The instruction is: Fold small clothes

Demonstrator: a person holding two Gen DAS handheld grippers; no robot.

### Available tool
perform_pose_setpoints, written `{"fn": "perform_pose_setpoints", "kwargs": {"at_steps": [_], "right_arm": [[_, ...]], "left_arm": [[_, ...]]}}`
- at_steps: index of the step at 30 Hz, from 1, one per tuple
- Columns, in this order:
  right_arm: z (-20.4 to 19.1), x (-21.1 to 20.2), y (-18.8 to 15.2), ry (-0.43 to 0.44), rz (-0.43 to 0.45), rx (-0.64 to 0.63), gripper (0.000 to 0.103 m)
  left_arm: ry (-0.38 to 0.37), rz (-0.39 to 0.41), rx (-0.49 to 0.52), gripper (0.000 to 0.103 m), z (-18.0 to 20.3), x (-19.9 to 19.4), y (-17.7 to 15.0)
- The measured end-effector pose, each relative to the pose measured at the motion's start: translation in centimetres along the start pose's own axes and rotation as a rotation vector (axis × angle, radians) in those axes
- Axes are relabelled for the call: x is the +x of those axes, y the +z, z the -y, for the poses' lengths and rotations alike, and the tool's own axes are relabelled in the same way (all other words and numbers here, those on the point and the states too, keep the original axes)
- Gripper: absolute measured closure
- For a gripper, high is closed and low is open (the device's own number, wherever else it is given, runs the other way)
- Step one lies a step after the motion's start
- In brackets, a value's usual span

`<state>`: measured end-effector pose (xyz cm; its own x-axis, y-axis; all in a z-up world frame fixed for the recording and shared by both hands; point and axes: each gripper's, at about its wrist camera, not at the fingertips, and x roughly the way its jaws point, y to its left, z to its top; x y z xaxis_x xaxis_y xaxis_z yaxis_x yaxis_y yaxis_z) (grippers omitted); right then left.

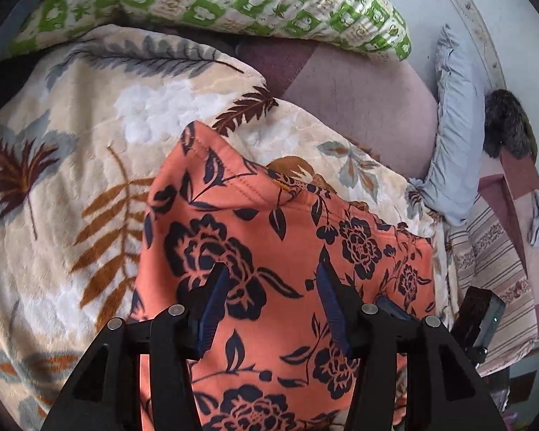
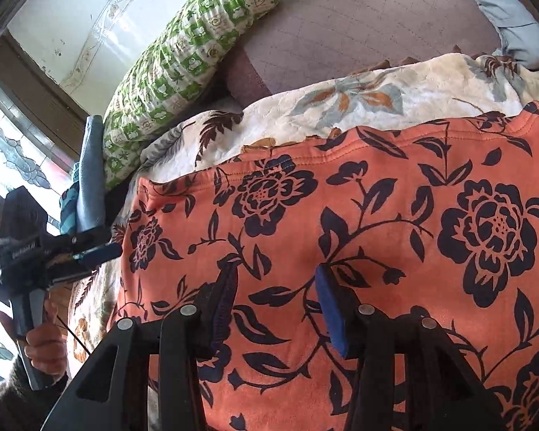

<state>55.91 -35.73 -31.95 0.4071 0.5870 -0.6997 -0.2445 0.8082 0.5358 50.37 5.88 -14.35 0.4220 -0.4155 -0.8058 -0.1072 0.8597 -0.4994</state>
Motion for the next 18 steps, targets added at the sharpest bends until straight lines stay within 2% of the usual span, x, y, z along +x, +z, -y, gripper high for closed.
{"fn": "perform_pose_setpoints", "kwargs": {"at_steps": [2,4,5,6,8,11,12,14,18], "right_arm": [[1.3,0.5,-0.4,0.035,-0.014,0.035,0.055],[2.1,0.5,-0.7,0.076,0.009,0.052,0.055],[2.2,0.5,-0.8,0.084,0.016,0.052,0.055],[2.2,0.6,-0.8,0.084,0.022,0.047,0.055],[1.8,0.7,-1.1,0.069,0.033,0.020,0.053],[0.5,0.7,-1.4,0.026,0.038,-0.042,0.046],[0.0,0.7,-1.4,-0.001,0.033,-0.064,0.045],[-1.2,0.5,-1.4,-0.058,0.035,-0.092,0.046],[-4.8,-1.4,-3.1,-0.039,0.101,-0.165,0.044]], "left_arm": [[0.074,-0.010,0.005,0.054,0.4,2.6,1.4],[0.148,-0.011,-0.019,0.057,-0.1,4.7,2.8],[0.180,-0.010,-0.047,0.061,-0.7,5.7,3.7],[0.194,-0.007,-0.078,0.073,-1.3,6.3,4.3],[0.145,-0.001,-0.140,0.076,-2.4,6.6,5.4],[0.004,-0.024,-0.263,0.076,-4.9,5.4,5.8],[-0.027,-0.024,-0.265,0.076,-5.4,4.6,5.8],[-0.022,-0.021,-0.236,0.073,-6.7,2.8,5.5],[-0.050,-0.056,-0.261,0.051,-10.5,-0.2,3.7]]}}
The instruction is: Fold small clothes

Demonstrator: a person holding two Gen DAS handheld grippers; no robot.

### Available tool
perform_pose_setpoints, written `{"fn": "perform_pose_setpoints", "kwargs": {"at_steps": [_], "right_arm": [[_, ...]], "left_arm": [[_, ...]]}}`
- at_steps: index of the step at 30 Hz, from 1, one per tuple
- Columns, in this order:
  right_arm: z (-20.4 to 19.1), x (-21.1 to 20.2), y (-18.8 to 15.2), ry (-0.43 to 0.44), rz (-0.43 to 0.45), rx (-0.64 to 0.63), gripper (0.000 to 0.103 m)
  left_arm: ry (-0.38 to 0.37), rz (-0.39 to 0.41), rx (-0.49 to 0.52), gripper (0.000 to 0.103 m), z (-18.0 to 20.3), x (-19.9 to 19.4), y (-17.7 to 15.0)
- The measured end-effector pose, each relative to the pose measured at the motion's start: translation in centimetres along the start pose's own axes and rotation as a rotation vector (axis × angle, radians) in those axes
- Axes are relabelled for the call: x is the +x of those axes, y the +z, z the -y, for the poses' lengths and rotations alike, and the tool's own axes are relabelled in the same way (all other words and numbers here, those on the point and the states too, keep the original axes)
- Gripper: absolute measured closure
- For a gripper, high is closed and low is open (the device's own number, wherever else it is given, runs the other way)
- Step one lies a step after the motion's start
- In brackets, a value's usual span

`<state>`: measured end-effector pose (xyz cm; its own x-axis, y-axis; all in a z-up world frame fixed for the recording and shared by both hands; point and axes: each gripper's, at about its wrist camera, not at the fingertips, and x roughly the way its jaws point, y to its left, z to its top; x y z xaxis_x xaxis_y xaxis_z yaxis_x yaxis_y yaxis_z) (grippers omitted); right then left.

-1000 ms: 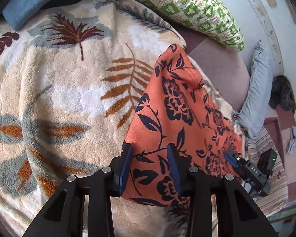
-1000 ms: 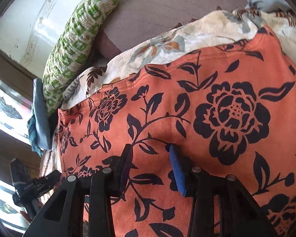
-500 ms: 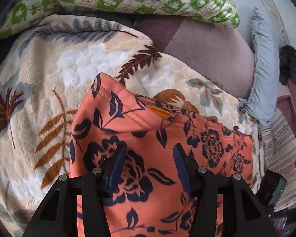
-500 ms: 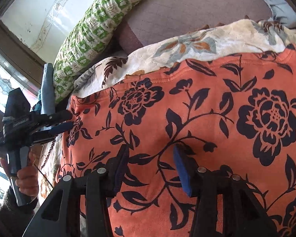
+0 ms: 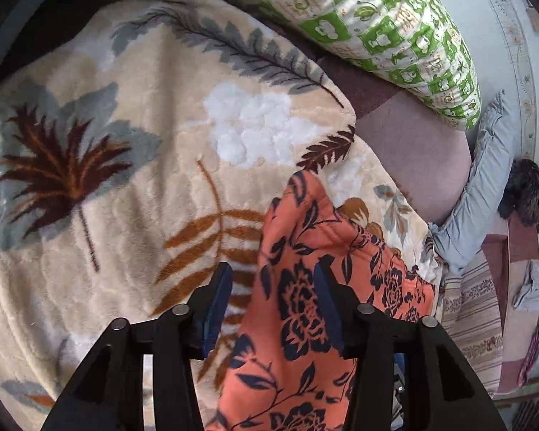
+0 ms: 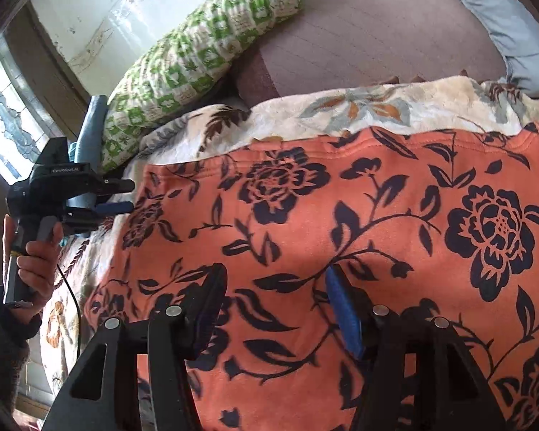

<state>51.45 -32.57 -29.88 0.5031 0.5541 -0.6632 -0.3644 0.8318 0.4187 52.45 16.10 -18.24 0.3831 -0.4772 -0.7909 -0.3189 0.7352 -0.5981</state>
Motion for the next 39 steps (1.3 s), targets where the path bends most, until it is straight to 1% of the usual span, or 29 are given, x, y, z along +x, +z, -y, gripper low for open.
{"fn": "perform_pose_setpoints", "kwargs": {"at_steps": [3,5,6,10,13,15,18,21,22,23,25,27,28,29,30,31,32,33,37,39], "right_arm": [[-4.5,-0.7,-1.8,0.004,0.000,-0.124,0.044],[-7.6,-0.6,-3.3,-0.001,-0.028,-0.227,0.040],[-9.1,-0.3,-4.1,-0.012,-0.047,-0.285,0.038],[-14.4,1.0,-7.3,-0.070,-0.094,-0.522,0.037],[-17.0,2.2,-9.1,-0.145,-0.115,-0.655,0.036],[-18.2,3.0,-9.9,-0.197,-0.100,-0.739,0.036],[-19.4,4.5,-10.5,-0.254,-0.101,-0.803,0.035],[-20.5,5.5,-10.8,-0.302,-0.066,-0.861,0.036],[-20.6,5.9,-10.7,-0.321,-0.053,-0.876,0.036],[-20.8,6.3,-10.5,-0.337,-0.041,-0.882,0.038],[-20.8,6.7,-10.0,-0.334,-0.031,-0.875,0.042],[-20.5,7.0,-9.3,-0.326,-0.034,-0.855,0.065],[-20.4,6.9,-9.0,-0.315,-0.029,-0.845,0.069],[-20.2,6.6,-8.7,-0.299,-0.019,-0.834,0.077],[-20.1,6.3,-8.3,-0.284,-0.008,-0.823,0.086],[-19.9,5.8,-8.0,-0.272,0.005,-0.812,0.088],[-19.8,5.5,-7.8,-0.262,0.016,-0.803,0.089],[-19.6,5.0,-7.5,-0.248,0.025,-0.787,0.091],[-18.5,2.5,-6.2,-0.199,0.063,-0.690,0.092],[-17.6,0.8,-5.4,-0.175,0.088,-0.625,0.092]], "left_arm": [[-0.060,-0.044,-0.045,0.050,-2.7,-1.8,-1.0],[-0.082,-0.060,-0.068,0.050,-3.8,-2.6,-1.6],[-0.091,-0.069,-0.076,0.050,-4.2,-2.7,-1.7],[-0.141,-0.111,-0.088,0.049,-4.4,-1.5,-1.8],[-0.123,-0.139,-0.046,0.049,-3.6,-0.3,-1.4],[-0.111,-0.150,-0.034,0.049,-2.8,1.5,-1.0],[-0.101,-0.158,-0.029,0.048,-2.2,2.8,-0.1],[-0.078,-0.171,-0.033,0.047,-1.5,4.4,0.8],[-0.074,-0.177,-0.034,0.047,-1.3,4.9,1.1],[-0.076,-0.183,-0.034,0.047,-1.1,5.3,1.3],[-0.092,-0.185,-0.021,0.041,-0.2,6.1,1.6],[-0.084,-0.197,0.006,0.041,0.9,7.1,1.8],[-0.081,-0.205,0.015,0.041,1.4,7.6,1.8],[-0.086,-0.207,0.026,0.043,2.1,8.1,1.7],[-0.090,-0.205,0.050,0.050,2.8,8.4,1.4],[-0.084,-0.201,0.087,0.072,3.8,8.6,1.1],[-0.069,-0.195,0.124,0.081,4.8,8.7,0.7],[-0.071,-0.190,0.153,0.086,5.7,8.6,0.4],[-0.107,-0.133,0.210,0.086,9.2,6.3,-1.1],[-0.105,-0.115,0.250,0.086,11.5,5.4,-2.0]]}}
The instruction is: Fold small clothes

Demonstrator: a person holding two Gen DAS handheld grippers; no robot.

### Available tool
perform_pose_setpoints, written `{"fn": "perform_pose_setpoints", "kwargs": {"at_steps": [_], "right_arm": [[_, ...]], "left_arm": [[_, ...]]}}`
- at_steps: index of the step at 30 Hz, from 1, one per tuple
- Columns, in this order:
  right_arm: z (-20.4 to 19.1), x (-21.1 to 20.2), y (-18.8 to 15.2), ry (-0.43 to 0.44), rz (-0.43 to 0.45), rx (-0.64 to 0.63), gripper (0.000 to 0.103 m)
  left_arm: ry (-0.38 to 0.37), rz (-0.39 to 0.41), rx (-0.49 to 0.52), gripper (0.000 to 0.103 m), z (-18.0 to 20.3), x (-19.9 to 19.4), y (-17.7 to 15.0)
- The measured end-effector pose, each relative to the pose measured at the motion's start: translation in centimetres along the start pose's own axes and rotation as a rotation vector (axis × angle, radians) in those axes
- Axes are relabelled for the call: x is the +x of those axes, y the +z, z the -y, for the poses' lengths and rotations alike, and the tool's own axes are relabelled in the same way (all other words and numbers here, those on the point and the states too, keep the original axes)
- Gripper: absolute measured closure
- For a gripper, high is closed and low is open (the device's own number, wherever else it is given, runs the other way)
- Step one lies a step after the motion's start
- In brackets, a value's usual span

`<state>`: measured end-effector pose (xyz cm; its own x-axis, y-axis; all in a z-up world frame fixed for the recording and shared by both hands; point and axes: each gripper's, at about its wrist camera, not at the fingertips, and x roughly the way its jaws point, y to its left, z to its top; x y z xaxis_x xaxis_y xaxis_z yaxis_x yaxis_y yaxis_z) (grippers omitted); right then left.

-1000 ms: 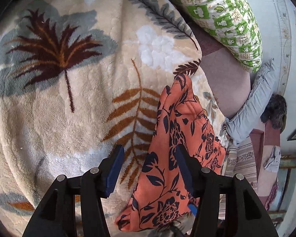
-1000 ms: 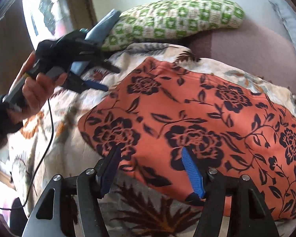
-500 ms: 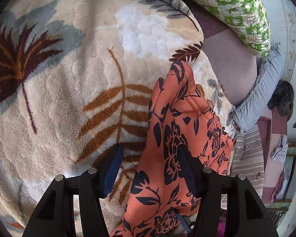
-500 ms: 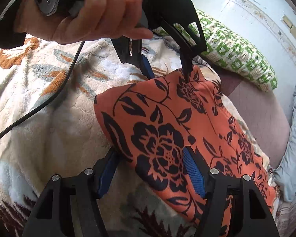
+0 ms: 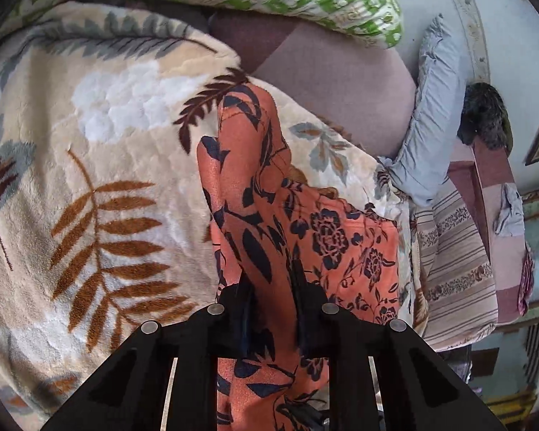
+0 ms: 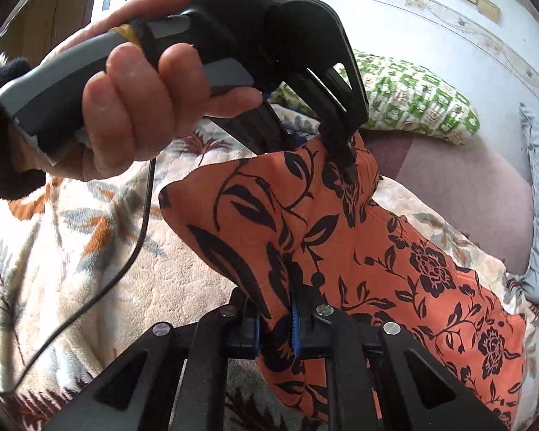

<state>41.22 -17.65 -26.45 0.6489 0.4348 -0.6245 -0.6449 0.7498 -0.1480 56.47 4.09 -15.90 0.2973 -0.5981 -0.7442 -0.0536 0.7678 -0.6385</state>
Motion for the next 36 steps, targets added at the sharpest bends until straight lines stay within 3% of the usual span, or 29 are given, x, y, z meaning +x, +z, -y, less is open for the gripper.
{"fn": "perform_pose_setpoints", "kwargs": {"at_steps": [6,11,14,16,18,20,23,29,31,33,34,36], "right_arm": [[5.6,-4.0,-2.0,0.037,0.035,0.227,0.092],[11.0,-5.7,-6.5,0.106,-0.004,0.477,0.092],[14.1,-5.2,-10.5,0.179,-0.052,0.669,0.088],[15.8,-4.3,-13.3,0.232,-0.096,0.802,0.084],[17.0,-3.6,-15.3,0.292,-0.120,0.885,0.080],[17.9,-4.1,-16.6,0.349,-0.098,0.933,0.079],[19.0,-5.9,-17.6,0.390,-0.049,0.938,0.065],[21.8,-9.2,-19.2,0.371,0.046,1.037,0.057],[22.8,-9.7,-18.7,0.390,0.089,1.057,0.053],[23.0,-9.4,-17.1,0.429,0.109,1.043,0.033],[23.2,-8.8,-16.3,0.454,0.103,1.024,0.029],[22.9,-7.5,-14.8,0.469,0.071,0.981,0.027]], "left_arm": [[0.004,-0.006,0.119,0.086,8.5,2.3,-1.7],[0.021,-0.089,0.121,0.085,13.0,9.6,-2.9],[0.073,-0.166,0.093,0.085,14.4,15.8,-3.3],[0.160,-0.209,0.075,0.085,14.6,19.3,-4.0],[0.193,-0.226,0.033,0.085,14.6,21.5,-4.3],[0.205,-0.205,0.000,0.085,15.1,21.4,-4.3],[0.229,-0.200,0.022,0.085,16.6,19.4,-4.3],[0.415,-0.102,0.147,0.075,20.6,12.5,-4.1],[0.481,-0.101,0.161,0.075,21.6,11.3,-4.0],[0.555,-0.096,0.189,0.074,22.9,10.2,-3.9],[0.590,-0.093,0.204,0.069,23.5,10.1,-3.8],[0.602,-0.076,0.214,0.064,24.9,9.8,-3.6]]}}
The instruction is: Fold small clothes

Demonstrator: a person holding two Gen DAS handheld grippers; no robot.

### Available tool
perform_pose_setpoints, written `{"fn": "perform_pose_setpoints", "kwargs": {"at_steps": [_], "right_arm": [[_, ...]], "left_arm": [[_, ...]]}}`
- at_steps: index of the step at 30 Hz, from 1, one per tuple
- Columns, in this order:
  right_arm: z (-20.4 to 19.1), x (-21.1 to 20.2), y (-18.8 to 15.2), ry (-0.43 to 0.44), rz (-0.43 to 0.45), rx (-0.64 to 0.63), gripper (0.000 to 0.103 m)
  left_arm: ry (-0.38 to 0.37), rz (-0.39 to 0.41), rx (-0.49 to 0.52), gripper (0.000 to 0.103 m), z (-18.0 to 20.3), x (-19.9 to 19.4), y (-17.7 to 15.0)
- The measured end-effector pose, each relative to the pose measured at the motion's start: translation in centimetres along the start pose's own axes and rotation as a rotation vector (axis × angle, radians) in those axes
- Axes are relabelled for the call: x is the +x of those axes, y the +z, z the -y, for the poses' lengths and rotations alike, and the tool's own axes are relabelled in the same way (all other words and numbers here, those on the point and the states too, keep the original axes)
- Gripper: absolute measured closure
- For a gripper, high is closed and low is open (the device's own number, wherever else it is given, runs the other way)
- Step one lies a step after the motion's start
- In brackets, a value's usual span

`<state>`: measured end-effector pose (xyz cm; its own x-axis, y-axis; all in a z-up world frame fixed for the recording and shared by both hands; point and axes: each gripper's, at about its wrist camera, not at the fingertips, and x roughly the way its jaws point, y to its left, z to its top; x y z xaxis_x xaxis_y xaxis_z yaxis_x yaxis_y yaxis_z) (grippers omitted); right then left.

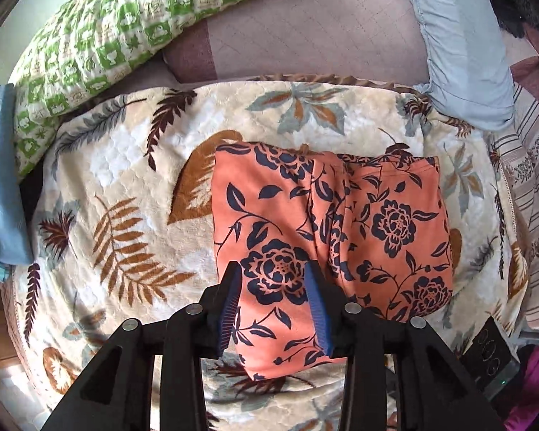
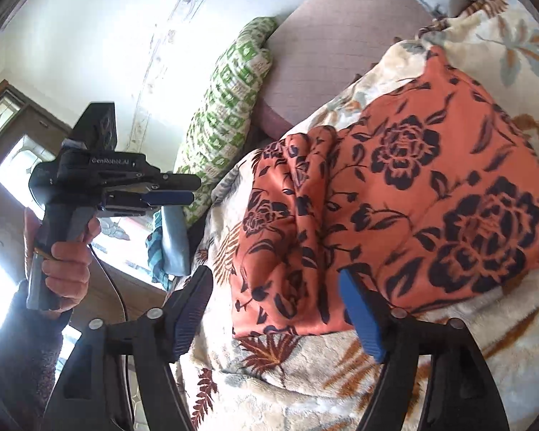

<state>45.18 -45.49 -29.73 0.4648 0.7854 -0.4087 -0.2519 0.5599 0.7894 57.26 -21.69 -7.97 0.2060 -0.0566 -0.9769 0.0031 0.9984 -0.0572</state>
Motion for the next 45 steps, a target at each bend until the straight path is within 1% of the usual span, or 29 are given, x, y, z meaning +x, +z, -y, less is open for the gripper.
{"fn": "perform_pose_setpoints", "kwargs": {"at_steps": [1,3,5,7,8,10,12,15,19,21,22,23,24,25,26,27,28,30,34,36,38,40,42,43,45], "right_arm": [[-0.2,0.9,0.1,-0.006,-0.015,-0.014,0.027],[-0.1,2.4,-0.4,-0.007,-0.033,-0.031,0.027],[0.6,3.8,-1.0,-0.021,-0.052,-0.051,0.027],[0.9,5.0,-1.5,-0.036,-0.089,-0.082,0.027],[1.0,5.2,-1.7,-0.021,-0.093,-0.090,0.027],[1.1,5.1,-1.6,0.033,-0.087,-0.081,0.027],[1.4,5.1,-1.6,0.059,-0.085,-0.061,0.027],[2.0,5.5,-1.6,0.063,-0.091,-0.044,0.027],[2.1,5.5,-1.4,0.081,-0.077,-0.037,0.027],[2.2,5.6,-1.2,0.088,-0.073,-0.041,0.027],[2.2,5.7,-1.1,0.095,-0.071,-0.047,0.027],[2.0,5.8,-1.1,0.102,-0.068,-0.057,0.030],[1.8,5.9,-1.1,0.096,-0.064,-0.074,0.040],[1.5,6.0,-1.0,0.077,-0.061,-0.096,0.050],[1.3,6.1,-1.0,0.061,-0.061,-0.115,0.070],[1.4,6.2,-0.9,0.052,-0.061,-0.121,0.077],[1.5,6.1,-0.8,0.055,-0.060,-0.112,0.077],[1.6,5.9,-0.6,0.072,-0.058,-0.094,0.081],[0.5,4.1,0.0,0.116,-0.014,-0.109,0.082],[0.2,2.7,0.5,0.135,0.024,-0.112,0.083],[0.2,0.6,1.0,0.151,0.074,-0.110,0.083],[0.8,-1.8,1.4,0.135,0.131,-0.123,0.083],[2.5,-3.6,1.8,0.106,0.163,-0.098,0.083],[3.7,-4.1,2.0,0.080,0.170,-0.070,0.083],[6.3,-4.5,2.2,0.017,0.146,0.003,0.082]], "left_arm": [[-0.005,0.006,-0.007,0.062,0.6,0.1,0.2],[-0.012,-0.012,-0.011,0.061,1.6,0.9,0.5],[0.001,-0.045,-0.001,0.061,2.4,2.4,1.0],[0.013,-0.069,0.004,0.061,3.5,4.8,1.8],[0.010,-0.080,0.004,0.061,4.1,5.8,2.2],[0.006,-0.097,0.003,0.061,5.0,7.4,2.6],[0.014,-0.124,0.002,0.061,5.7,9.3,3.2],[0.032,-0.157,0.013,0.061,6.6,11.7,3.5],[0.091,-0.177,0.055,0.060,7.0,14.8,3.5],[0.089,-0.173,0.045,0.060,6.7,15.9,3.7],[0.076,-0.167,0.033,0.060,6.4,16.1,3.6],[0.064,-0.159,0.026,0.060,6.3,16.2,3.6],[0.055,-0.151,0.027,0.060,6.2,16.2,3.5],[0.051,-0.140,0.036,0.064,6.2,16.1,3.4],[0.054,-0.126,0.047,0.068,6.1,15.9,3.2],[0.053,-0.111,0.052,0.076,6.0,15.7,2.9],[0.045,-0.099,0.050,0.081,5.8,15.4,2.6],[0.007,-0.071,0.023,0.088,5.1,14.7,2.2],[-0.095,-0.019,-0.041,0.090,4.3,11.9,1.6],[-0.150,0.014,-0.051,0.090,4.9,9.8,1.6],[-0.204,0.049,-0.039,0.090,6.2,7.5,1.8],[-0.228,0.077,-0.001,0.090,8.4,6.0,1.9],[-0.230,0.089,0.042,0.089,10.7,5.9,1.8],[-0.234,0.081,0.050,0.089,11.7,6.5,1.8],[-0.264,0.031,0.036,0.089,13.4,9.0,1.6]]}}
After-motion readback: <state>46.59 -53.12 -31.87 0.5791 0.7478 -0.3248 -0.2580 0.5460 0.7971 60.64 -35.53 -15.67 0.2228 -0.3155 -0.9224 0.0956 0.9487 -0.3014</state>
